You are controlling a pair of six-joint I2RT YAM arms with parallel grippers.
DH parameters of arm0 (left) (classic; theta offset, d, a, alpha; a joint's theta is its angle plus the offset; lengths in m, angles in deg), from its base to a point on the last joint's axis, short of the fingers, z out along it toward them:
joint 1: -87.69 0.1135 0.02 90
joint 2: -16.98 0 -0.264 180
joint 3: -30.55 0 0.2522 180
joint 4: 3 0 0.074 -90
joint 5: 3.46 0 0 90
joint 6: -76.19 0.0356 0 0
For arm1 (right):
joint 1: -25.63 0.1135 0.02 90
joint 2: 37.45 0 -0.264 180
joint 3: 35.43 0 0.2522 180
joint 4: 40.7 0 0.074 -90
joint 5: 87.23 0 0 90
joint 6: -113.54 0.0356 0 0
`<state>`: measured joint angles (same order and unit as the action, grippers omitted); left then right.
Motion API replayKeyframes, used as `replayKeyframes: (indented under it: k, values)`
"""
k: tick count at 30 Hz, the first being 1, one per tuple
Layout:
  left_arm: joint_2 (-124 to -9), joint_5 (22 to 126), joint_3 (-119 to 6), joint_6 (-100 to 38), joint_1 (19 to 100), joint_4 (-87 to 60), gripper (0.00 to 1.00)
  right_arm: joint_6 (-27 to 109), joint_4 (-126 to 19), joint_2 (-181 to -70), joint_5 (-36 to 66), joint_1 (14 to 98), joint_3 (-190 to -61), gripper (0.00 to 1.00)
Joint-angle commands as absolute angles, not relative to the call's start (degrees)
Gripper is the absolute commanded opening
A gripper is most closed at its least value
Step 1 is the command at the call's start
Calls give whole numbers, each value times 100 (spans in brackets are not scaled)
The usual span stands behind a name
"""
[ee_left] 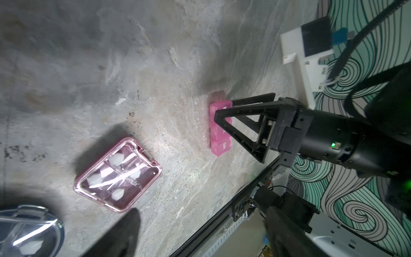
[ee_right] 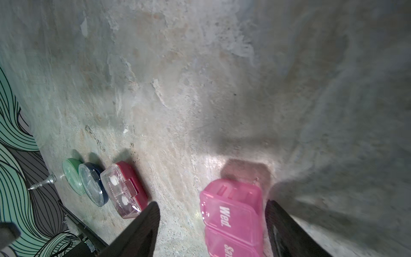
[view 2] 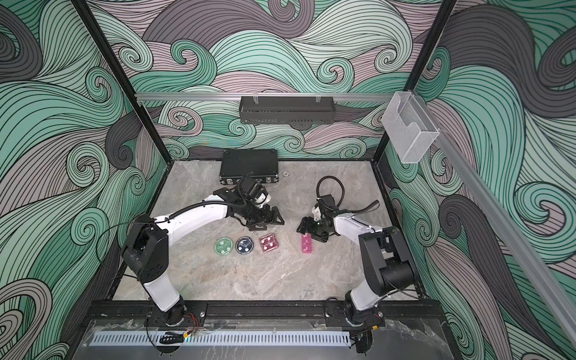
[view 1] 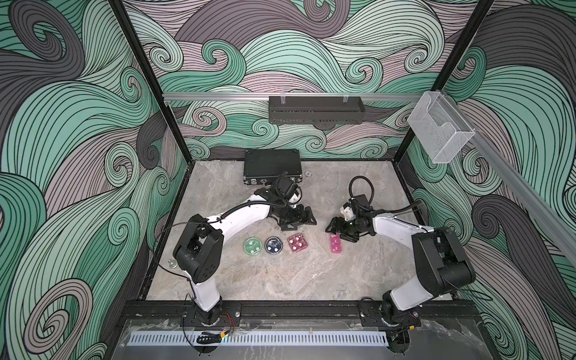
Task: Close pillboxes
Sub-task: Adjust the pillbox at the center of the board.
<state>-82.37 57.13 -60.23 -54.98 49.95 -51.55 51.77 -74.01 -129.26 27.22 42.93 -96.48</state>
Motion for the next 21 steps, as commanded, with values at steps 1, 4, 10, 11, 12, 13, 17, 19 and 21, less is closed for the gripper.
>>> replayKeyframes:
  k: [1,4,10,11,12,13,17,19,21]
  values:
    - [-7955,5891,-5981,-5451,5121,-5305,99,5197,-7289,-13045,2843,4588,-9855,77]
    - [-7892,5885,-5934,-5429,5231,-5341,99,5309,-7233,-13185,2845,4869,-9965,77]
    - [-7892,5833,-5881,-5415,5332,-5307,99,5390,-7317,-13292,2801,5278,-10159,78]
    - [-7895,5824,-5874,-5415,5341,-5296,99,5401,-7327,-13227,2746,5279,-10149,78]
    - [-7904,5817,-5871,-5415,5339,-5287,99,5404,-7345,-13127,2678,5279,-10122,78]
    - [-7913,5807,-5863,-5415,5341,-5276,99,5381,-7428,-13025,2599,5279,-10121,79]
    - [-7946,5806,-5863,-5394,5342,-5270,99,5279,-7784,-12606,2323,5270,-10072,83]
    - [-7937,5828,-5869,-5389,5367,-5262,99,5250,-7879,-12338,2150,5270,-9943,84]
    - [-7911,5874,-5867,-5380,5376,-5280,99,5235,-7943,-12062,1996,5262,-9791,86]
